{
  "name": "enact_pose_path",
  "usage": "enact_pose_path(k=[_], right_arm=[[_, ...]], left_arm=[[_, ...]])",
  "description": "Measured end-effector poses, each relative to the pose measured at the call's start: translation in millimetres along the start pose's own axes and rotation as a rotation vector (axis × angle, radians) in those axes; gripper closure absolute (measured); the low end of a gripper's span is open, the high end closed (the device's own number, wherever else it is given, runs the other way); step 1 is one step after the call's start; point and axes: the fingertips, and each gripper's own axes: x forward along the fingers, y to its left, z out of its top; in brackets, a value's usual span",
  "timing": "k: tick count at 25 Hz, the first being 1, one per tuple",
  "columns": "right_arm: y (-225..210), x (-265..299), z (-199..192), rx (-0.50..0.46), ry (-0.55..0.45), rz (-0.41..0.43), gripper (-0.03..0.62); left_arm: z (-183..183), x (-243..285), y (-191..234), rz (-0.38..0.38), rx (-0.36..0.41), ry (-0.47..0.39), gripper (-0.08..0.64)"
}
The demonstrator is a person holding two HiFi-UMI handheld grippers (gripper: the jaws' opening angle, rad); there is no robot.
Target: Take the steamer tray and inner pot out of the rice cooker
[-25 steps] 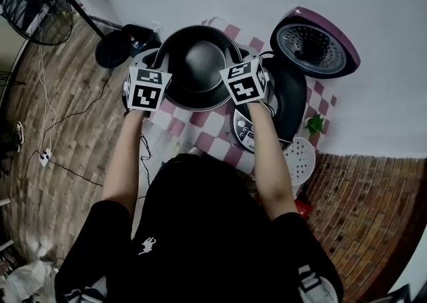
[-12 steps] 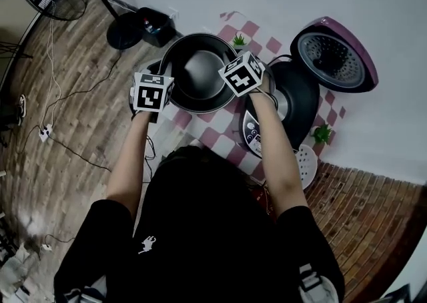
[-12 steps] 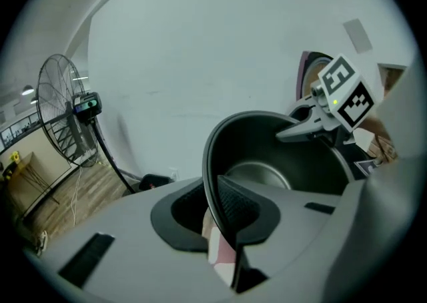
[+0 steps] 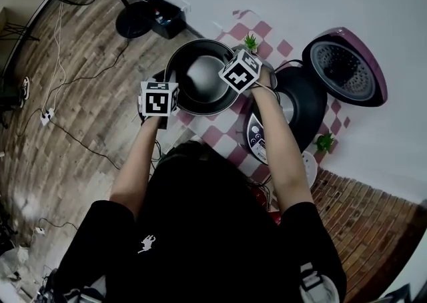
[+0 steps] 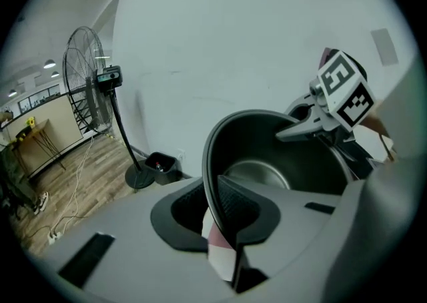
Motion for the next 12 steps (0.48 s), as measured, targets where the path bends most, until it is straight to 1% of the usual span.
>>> enact_pose_path(k=[6,12], right_arm=[[11,16,-5,-0.065,0.039,0.058,0.56],[18,25,-9,-0.119,0.069,0.106,0.555]], left_arm=[[-25,4,-2,0.013,-0.071,0.033,0.514],[-37,5,-6,0.023,-0.091,0.047,0.511]])
